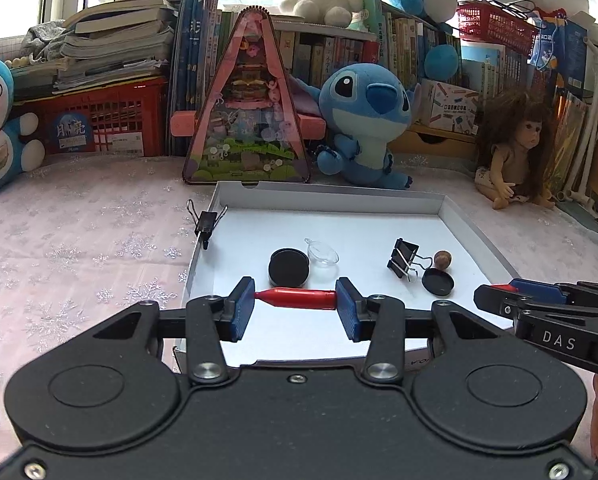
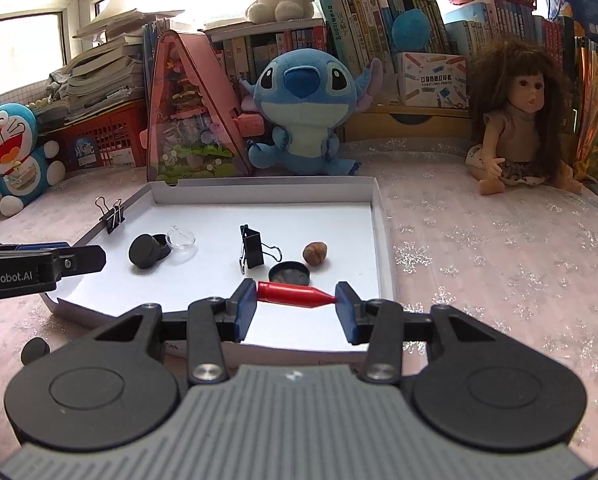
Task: Organize rigid objects
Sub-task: 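Carry the red crayon with left gripper into the tray while right carries its crayon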
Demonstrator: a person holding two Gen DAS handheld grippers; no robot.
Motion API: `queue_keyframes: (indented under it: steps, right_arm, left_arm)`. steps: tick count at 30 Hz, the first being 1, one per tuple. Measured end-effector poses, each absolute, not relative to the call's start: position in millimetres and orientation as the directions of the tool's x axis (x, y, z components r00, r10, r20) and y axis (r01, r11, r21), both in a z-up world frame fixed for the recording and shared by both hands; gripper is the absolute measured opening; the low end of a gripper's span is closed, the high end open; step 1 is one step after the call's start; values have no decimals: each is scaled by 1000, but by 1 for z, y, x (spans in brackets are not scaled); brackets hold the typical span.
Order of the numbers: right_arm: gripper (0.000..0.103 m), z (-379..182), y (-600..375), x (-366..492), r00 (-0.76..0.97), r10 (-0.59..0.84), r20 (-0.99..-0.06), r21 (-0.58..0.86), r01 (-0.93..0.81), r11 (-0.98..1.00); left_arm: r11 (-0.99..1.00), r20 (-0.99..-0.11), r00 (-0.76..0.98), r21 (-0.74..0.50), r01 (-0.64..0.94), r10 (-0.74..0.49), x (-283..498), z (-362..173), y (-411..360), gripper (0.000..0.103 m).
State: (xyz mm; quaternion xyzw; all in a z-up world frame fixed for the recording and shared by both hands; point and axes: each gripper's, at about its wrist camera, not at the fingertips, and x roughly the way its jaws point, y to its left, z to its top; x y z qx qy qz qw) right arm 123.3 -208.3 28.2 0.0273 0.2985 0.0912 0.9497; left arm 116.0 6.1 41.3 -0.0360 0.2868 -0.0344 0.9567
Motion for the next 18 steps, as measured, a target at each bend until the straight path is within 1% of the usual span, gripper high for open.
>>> queue_keyframes:
  steps: [6,18]
  right_arm:
    - [48,21,-204,137,785,176,-594,99,-145,984]
    - [49,13,-198,152,763,155,-627,70,-142,987]
  left_arm:
    - [996,-579,812,-76,35,-73,133,30,5,42]
    - [998,-608,791,-62,29,-61,152,16,0,42]
